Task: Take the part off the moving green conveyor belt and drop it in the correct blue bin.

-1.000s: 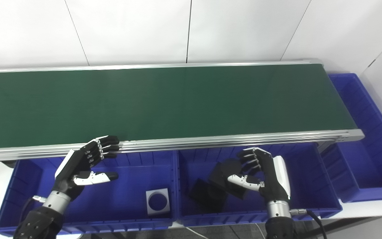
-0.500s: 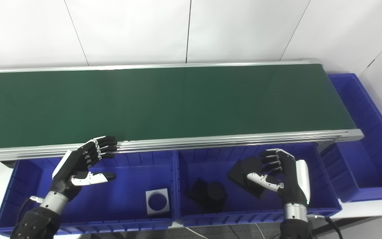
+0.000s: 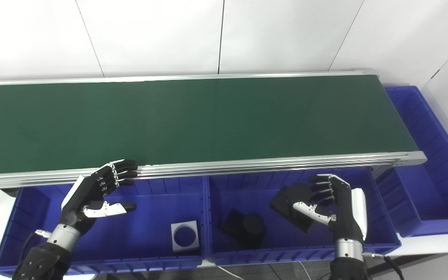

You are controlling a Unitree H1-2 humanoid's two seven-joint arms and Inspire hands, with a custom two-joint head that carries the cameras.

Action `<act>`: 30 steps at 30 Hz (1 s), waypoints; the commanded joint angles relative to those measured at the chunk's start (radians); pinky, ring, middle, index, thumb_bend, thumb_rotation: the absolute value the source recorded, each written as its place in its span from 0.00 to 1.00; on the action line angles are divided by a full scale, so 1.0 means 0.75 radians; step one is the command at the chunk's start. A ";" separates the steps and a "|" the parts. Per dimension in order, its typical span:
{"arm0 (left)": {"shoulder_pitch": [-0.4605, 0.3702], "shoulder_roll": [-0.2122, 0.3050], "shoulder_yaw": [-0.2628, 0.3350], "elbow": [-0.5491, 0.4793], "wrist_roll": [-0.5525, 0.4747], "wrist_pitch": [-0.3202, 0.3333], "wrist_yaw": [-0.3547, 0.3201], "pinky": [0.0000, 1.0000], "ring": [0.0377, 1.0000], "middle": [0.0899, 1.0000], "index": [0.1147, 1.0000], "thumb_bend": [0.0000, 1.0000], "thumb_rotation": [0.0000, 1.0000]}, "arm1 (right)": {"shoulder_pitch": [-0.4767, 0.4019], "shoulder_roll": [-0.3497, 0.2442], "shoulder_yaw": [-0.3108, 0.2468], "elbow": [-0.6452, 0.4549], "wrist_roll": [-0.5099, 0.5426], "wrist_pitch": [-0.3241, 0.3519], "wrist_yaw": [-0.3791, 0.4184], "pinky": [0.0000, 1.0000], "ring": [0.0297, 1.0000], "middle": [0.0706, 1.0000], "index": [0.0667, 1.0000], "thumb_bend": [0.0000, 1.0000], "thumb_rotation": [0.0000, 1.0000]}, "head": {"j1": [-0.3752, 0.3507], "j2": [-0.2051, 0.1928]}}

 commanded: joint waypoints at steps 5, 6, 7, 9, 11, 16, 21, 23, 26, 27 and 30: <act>-0.007 0.015 0.006 -0.062 -0.007 -0.011 -0.002 0.71 0.75 0.76 0.72 0.95 0.21 | -0.003 -0.037 0.034 -0.071 -0.029 0.028 0.069 0.65 0.74 0.78 0.78 0.93 0.07 | 0.006 0.000; -0.007 0.015 0.005 -0.064 -0.007 -0.010 -0.003 0.72 0.75 0.76 0.72 0.95 0.21 | -0.003 -0.039 0.036 -0.073 -0.033 0.035 0.074 0.67 0.75 0.80 0.79 0.94 0.08 | 0.006 0.000; -0.006 0.015 0.006 -0.065 -0.005 -0.009 -0.001 0.72 0.75 0.76 0.73 0.94 0.21 | -0.004 -0.042 0.039 -0.076 -0.039 0.047 0.082 0.67 0.76 0.80 0.79 0.94 0.08 | 0.011 -0.001; -0.005 0.015 0.006 -0.067 -0.002 -0.009 0.003 0.71 0.75 0.76 0.72 0.95 0.22 | -0.005 -0.044 0.042 -0.080 -0.044 0.061 0.093 0.70 0.78 0.82 0.81 0.96 0.11 | 0.011 -0.001; -0.004 0.017 0.007 -0.068 -0.001 -0.013 0.003 0.71 0.75 0.75 0.72 0.95 0.21 | -0.007 -0.046 0.045 -0.079 -0.048 0.066 0.100 0.71 0.79 0.83 0.82 0.97 0.12 | 0.014 -0.002; -0.007 0.016 0.005 -0.057 0.002 -0.023 0.001 0.72 0.75 0.76 0.73 0.94 0.21 | -0.014 -0.051 0.045 -0.063 -0.032 0.049 0.118 0.72 0.80 0.83 0.83 1.00 0.15 | 0.012 -0.011; -0.011 0.002 0.000 -0.041 0.006 -0.036 0.005 0.71 0.75 0.75 0.72 0.94 0.21 | -0.014 -0.064 0.053 -0.071 -0.020 0.054 0.152 0.74 0.81 0.84 0.86 1.00 0.17 | 0.039 -0.026; -0.012 -0.007 -0.004 -0.035 0.013 -0.036 0.012 0.71 0.75 0.75 0.72 0.95 0.20 | -0.014 -0.066 0.065 -0.089 -0.004 0.041 0.173 0.74 0.82 0.85 0.87 0.97 0.21 | 0.065 -0.040; -0.013 -0.019 -0.013 -0.030 0.027 -0.039 0.020 0.72 0.74 0.74 0.72 0.94 0.19 | -0.014 -0.049 0.110 -0.162 0.013 0.028 0.209 0.73 0.80 0.83 0.86 0.89 0.28 | 0.080 -0.054; -0.015 -0.023 -0.015 -0.022 0.032 -0.048 0.020 0.72 0.74 0.74 0.72 0.94 0.20 | -0.016 -0.044 0.129 -0.186 0.012 0.032 0.222 0.72 0.80 0.82 0.86 0.87 0.29 | 0.092 -0.061; -0.019 -0.036 -0.025 -0.008 0.040 -0.060 0.015 0.72 0.74 0.75 0.73 0.93 0.19 | -0.033 -0.039 0.200 -0.243 0.005 0.026 0.267 0.73 0.79 0.81 0.86 0.85 0.35 | 0.120 -0.079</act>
